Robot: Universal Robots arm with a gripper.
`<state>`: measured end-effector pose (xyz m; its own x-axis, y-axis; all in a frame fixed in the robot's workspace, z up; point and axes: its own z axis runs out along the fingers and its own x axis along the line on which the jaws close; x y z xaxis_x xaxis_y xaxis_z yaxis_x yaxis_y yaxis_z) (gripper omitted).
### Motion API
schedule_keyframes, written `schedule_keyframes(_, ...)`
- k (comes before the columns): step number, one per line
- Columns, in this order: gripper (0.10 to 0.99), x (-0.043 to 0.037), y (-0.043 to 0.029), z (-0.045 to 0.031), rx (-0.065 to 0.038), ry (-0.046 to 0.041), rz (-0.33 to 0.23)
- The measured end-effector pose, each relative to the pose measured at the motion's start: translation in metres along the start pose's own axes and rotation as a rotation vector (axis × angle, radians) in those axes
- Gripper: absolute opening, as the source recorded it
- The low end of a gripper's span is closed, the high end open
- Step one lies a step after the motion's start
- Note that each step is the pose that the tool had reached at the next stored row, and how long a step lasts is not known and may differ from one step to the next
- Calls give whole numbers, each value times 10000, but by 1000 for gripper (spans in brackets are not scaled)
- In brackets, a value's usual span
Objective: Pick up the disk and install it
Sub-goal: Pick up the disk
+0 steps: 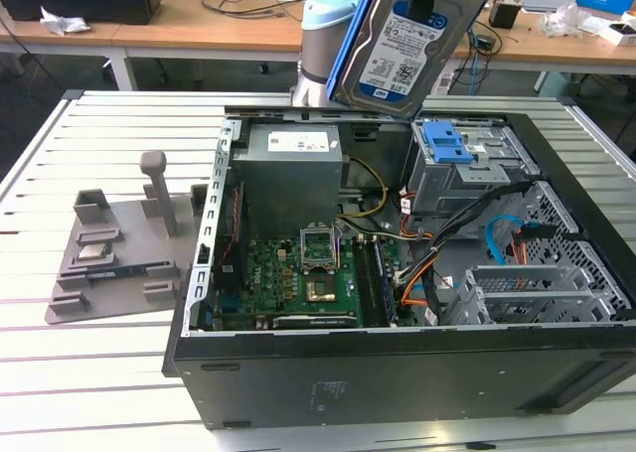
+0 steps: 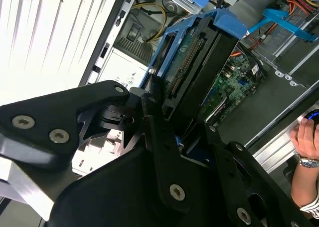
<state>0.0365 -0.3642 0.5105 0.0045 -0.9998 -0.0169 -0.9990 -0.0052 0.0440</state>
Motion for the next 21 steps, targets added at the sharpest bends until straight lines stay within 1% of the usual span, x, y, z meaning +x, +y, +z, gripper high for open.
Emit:
schedule_keyframes(6,365,79,0,1,0,-1,0)
schedule_keyframes(21,365,183,1,1,0,-1,0)
